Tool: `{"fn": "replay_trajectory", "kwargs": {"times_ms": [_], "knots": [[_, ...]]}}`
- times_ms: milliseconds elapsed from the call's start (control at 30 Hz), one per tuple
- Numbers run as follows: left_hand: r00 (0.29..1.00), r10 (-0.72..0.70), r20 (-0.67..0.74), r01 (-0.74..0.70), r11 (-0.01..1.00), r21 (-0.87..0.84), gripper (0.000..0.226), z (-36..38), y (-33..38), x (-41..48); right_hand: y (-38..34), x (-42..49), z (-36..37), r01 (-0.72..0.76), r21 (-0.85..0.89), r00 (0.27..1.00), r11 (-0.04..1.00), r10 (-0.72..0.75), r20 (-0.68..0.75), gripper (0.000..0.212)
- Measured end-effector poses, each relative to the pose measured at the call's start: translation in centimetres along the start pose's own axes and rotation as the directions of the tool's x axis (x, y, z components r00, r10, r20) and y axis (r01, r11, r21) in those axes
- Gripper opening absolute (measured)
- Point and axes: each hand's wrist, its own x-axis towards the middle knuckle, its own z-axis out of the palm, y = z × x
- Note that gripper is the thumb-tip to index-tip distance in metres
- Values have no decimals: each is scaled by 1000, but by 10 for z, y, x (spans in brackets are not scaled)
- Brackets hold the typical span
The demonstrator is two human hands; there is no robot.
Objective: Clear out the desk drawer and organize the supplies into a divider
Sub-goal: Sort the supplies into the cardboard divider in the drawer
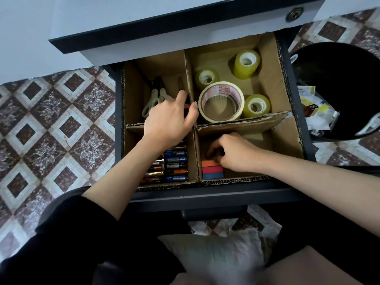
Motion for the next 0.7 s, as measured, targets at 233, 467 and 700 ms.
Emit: {"fn": "replay_trajectory", "kwargs": {"times_ms": [233,467,700], "knots": [[1000,10,-4,-10,1000,1,48,1,-1,1,2,2,1,-11,-19,999,1000,10,-41,22],[1000,22,-12,-21,999,24,39,2,-1,2,4,3,0,20,-23,999,1000,-20,-35,21],[999,4,36,-4,1000,-3,38,1,-2,3,-2,-2,-7,115,-110,980,987,-131,-148,14]]}}
